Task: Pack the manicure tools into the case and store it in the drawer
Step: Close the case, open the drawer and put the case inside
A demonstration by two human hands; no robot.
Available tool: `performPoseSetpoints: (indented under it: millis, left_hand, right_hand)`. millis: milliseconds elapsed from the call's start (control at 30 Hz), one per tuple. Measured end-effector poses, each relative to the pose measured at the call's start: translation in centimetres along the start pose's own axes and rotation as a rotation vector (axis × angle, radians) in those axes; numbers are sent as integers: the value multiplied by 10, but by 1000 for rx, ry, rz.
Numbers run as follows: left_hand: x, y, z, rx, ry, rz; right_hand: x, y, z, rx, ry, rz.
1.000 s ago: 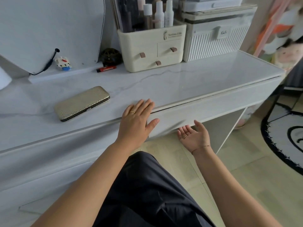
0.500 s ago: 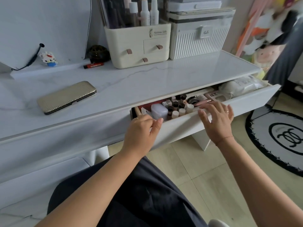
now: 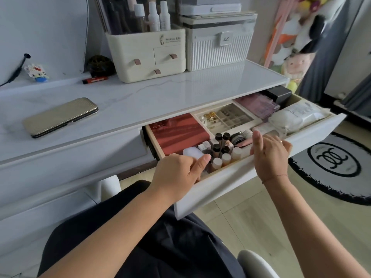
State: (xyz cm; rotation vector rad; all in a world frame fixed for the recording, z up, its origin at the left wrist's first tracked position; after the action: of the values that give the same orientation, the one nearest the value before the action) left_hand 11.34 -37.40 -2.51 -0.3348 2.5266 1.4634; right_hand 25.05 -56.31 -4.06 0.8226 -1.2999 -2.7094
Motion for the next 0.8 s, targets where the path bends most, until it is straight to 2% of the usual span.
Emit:
performPoseSetpoints:
  millis: [200,267,333,400,500,600,700,800]
  left_hand:
    - [6,1,-4,10,-33,-6]
    - [8,10,4,21,-17,-11]
    - [11,31,23,16,-1,-96]
    - [16,65,51,0,41,-283]
    - [31,121,106,0,220,-496]
    - [55,163,163,36,465,-608]
    - [75,192,205,-28,684,-627]
    - [83,204,233,-116,861,-566]
  right_hand:
    - [-2,10,6,26,-49,18]
    - [-9,8,24,33,-5,34]
    - [-21,-2,57,-16,109,100]
    - [-33,-17,100,-155,234,217]
    - [-42,-53,169,-307,341,514]
    - [-44,-99,235,-273,445,746]
    - [-42,-145,295,-250,520,900]
    - [-47,-190,334,-239,486,995]
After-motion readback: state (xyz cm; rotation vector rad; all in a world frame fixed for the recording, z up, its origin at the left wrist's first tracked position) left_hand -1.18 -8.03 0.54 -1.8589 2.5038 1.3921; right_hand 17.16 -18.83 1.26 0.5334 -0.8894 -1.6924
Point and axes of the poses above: each hand's wrist, its own x-axis away from the middle knuckle, its own y-axis out of the back of the hand, z = x × y, the point moved 6 cm from there along -x, towards the middle knuckle, and after that the axes turned 7 degrees about z, right-handed, at the moved point
